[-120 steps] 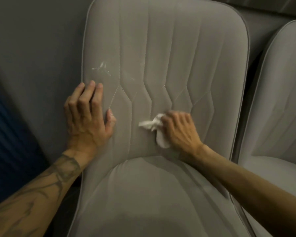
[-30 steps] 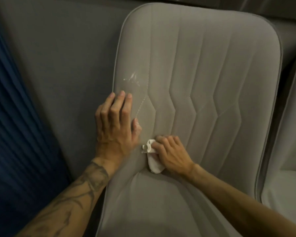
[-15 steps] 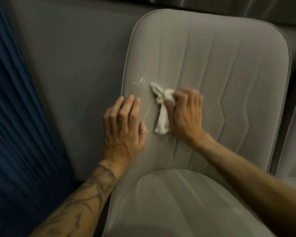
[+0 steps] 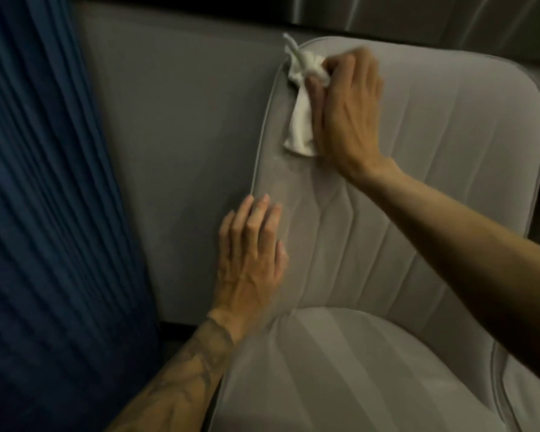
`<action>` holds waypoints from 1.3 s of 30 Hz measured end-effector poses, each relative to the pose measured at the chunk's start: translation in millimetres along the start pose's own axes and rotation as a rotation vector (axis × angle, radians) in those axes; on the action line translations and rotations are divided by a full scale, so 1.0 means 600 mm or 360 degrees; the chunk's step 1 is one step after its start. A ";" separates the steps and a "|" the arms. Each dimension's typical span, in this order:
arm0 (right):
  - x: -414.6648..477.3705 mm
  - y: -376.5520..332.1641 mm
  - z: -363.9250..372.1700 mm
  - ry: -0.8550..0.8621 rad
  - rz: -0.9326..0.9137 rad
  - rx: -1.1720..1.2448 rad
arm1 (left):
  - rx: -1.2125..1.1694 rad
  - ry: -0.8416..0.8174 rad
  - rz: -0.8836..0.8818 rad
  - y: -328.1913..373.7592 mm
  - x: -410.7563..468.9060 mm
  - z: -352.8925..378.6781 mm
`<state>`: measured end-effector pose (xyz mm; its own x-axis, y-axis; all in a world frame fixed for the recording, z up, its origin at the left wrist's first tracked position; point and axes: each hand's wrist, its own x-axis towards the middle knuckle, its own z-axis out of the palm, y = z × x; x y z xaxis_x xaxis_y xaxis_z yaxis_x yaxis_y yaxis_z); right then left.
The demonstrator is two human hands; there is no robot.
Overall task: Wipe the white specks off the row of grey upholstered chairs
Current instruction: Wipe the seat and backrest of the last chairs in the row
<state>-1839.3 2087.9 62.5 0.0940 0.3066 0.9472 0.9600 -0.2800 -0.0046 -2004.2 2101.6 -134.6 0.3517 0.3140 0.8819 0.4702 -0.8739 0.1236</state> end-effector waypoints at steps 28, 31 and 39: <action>-0.070 -0.074 0.015 -0.0036 -0.0057 0.0216 | -0.0042 -0.1218 -0.1136 0.042 -0.254 -0.086; -0.158 -0.109 0.003 -0.0129 -0.0043 0.0312 | -0.0036 -0.1181 -0.1143 0.040 -0.258 -0.084; -0.025 -0.030 0.004 -0.0051 -0.0105 0.0185 | 0.0012 -0.1175 -0.1110 0.038 -0.264 -0.081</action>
<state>-1857.5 2090.3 47.4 0.0365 0.3505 0.9358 0.9883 -0.1517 0.0182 -2088.7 2014.1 -249.5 0.4081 0.9060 0.1125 0.7657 -0.4068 0.4982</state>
